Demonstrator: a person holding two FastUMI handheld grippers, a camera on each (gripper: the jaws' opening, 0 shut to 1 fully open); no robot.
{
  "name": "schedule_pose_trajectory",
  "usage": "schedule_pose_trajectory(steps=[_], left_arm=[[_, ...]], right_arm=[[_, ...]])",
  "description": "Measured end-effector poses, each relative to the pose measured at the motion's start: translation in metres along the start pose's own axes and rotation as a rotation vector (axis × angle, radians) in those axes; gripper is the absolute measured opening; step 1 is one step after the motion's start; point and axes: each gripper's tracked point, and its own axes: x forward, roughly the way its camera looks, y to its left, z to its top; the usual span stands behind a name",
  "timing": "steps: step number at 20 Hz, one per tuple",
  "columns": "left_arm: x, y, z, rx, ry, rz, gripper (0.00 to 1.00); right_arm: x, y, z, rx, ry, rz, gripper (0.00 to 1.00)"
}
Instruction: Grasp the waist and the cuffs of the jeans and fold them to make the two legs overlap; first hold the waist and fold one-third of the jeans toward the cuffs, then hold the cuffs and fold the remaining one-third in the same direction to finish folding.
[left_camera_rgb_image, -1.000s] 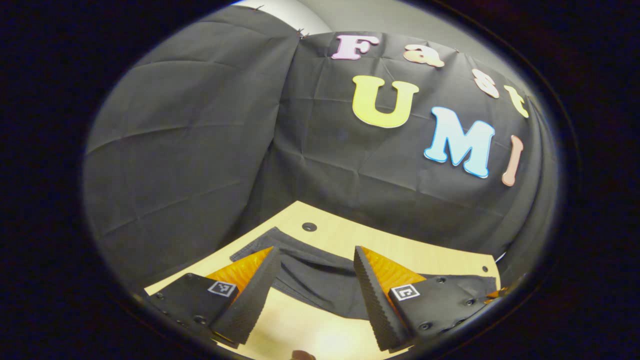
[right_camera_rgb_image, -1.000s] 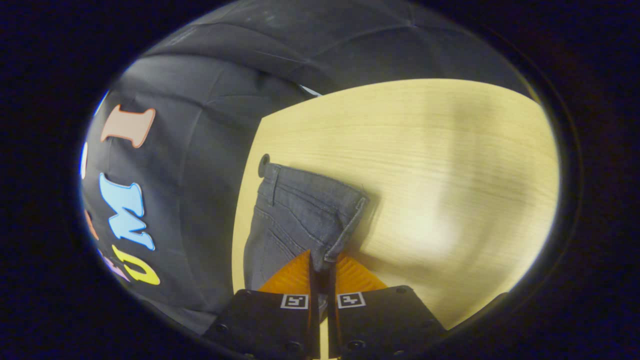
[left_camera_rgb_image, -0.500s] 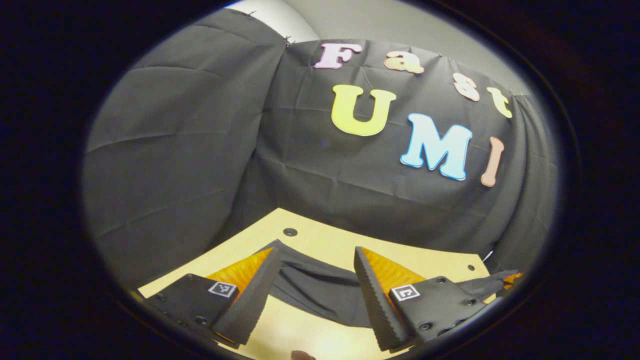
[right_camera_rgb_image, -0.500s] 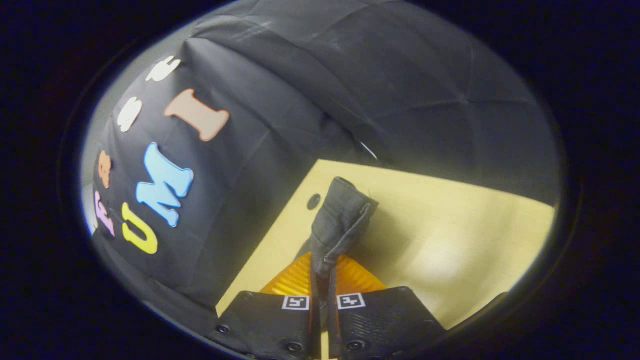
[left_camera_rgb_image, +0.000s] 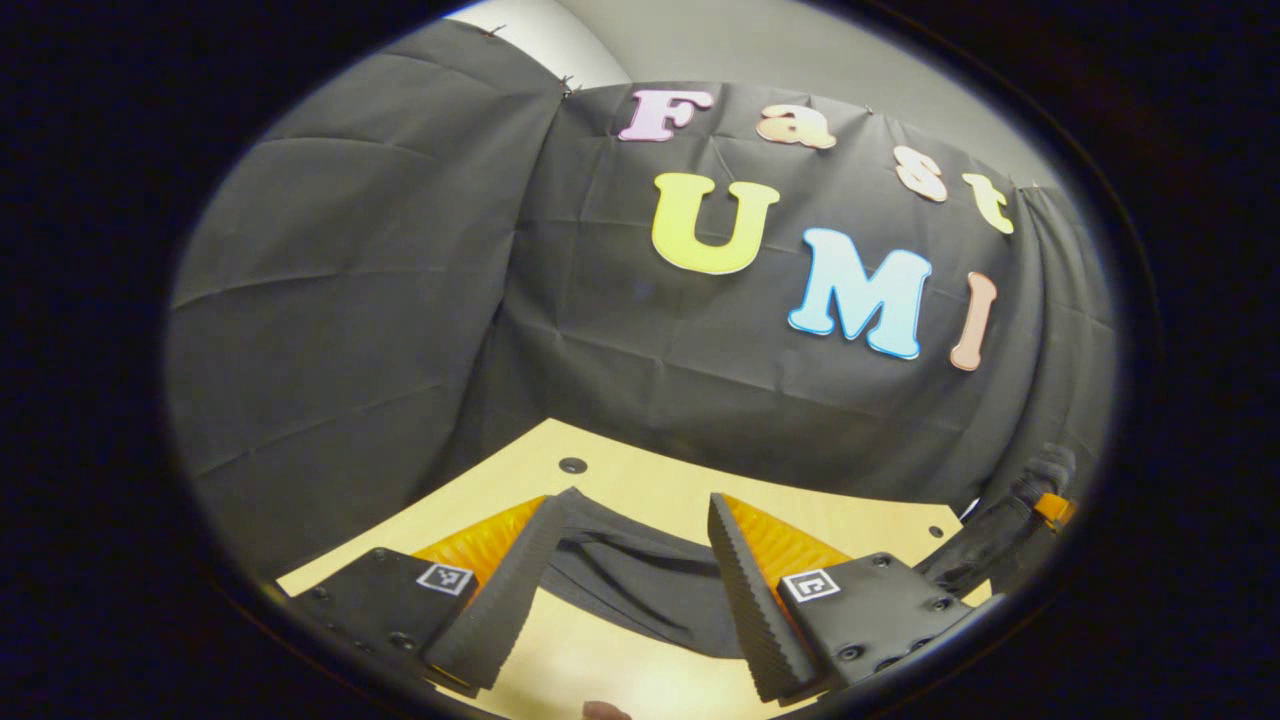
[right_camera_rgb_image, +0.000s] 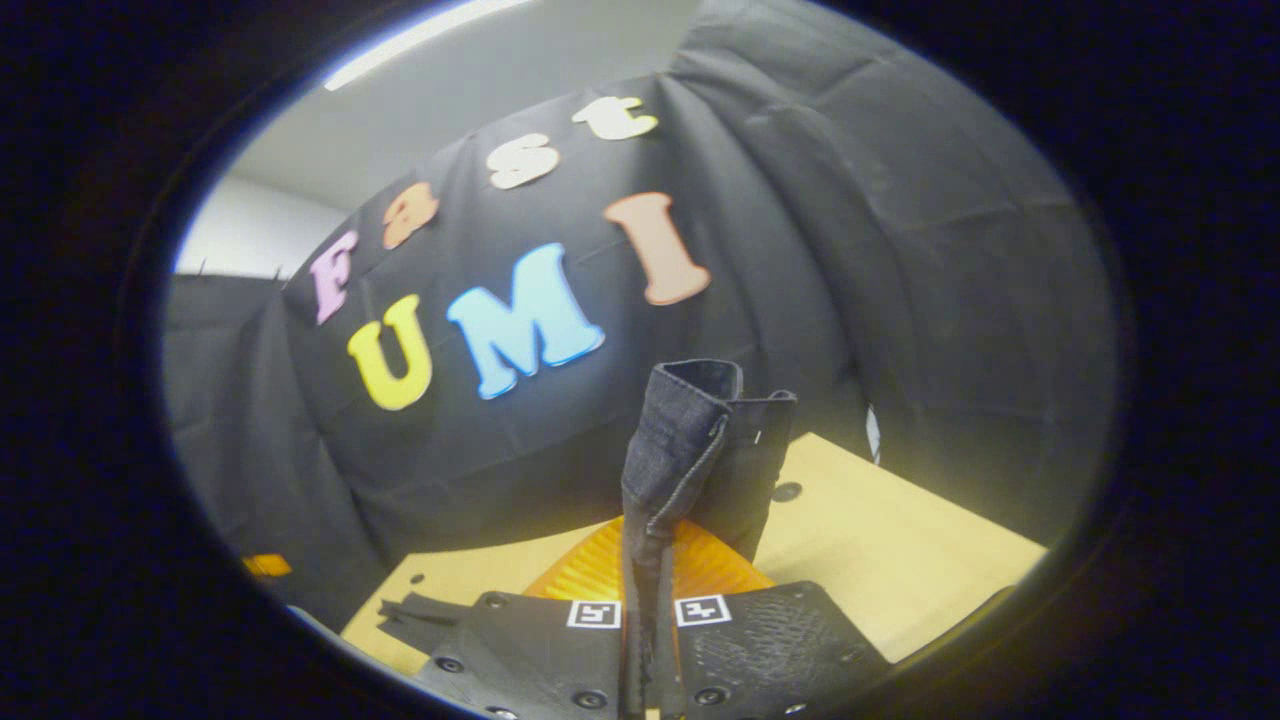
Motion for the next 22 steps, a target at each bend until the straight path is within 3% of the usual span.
schedule_pose_trajectory(steps=[3,6,9,12,16,18,20,22], left_arm=[[-0.001,0.009,0.001,-0.017,0.000,-0.007,0.96],[-0.002,0.021,-0.001,-0.030,0.005,-0.008,0.96],[-0.006,0.035,-0.002,-0.055,0.007,-0.001,0.96],[-0.010,0.052,-0.013,-0.069,0.016,0.024,0.96],[-0.007,0.069,-0.039,-0.133,0.089,0.064,0.96],[-0.002,0.080,-0.051,-0.196,0.128,0.088,0.96],[0.007,0.090,-0.061,-0.276,0.164,0.110,0.96],[0.019,0.101,-0.078,-0.362,0.217,0.130,0.96]], right_arm=[[0.015,0.052,-0.031,-0.156,0.020,0.063,0.04],[0.029,0.086,-0.084,-0.210,0.092,0.127,0.05],[0.040,0.125,-0.138,-0.245,0.172,0.241,0.05],[0.037,0.143,-0.201,-0.309,0.277,0.314,0.07],[0.032,0.149,-0.245,-0.380,0.374,0.383,0.11],[0.020,0.148,-0.256,-0.380,0.423,0.395,0.24],[0.017,0.141,-0.253,-0.405,0.439,0.390,0.44],[0.008,0.138,-0.246,-0.429,0.437,0.407,0.82]])
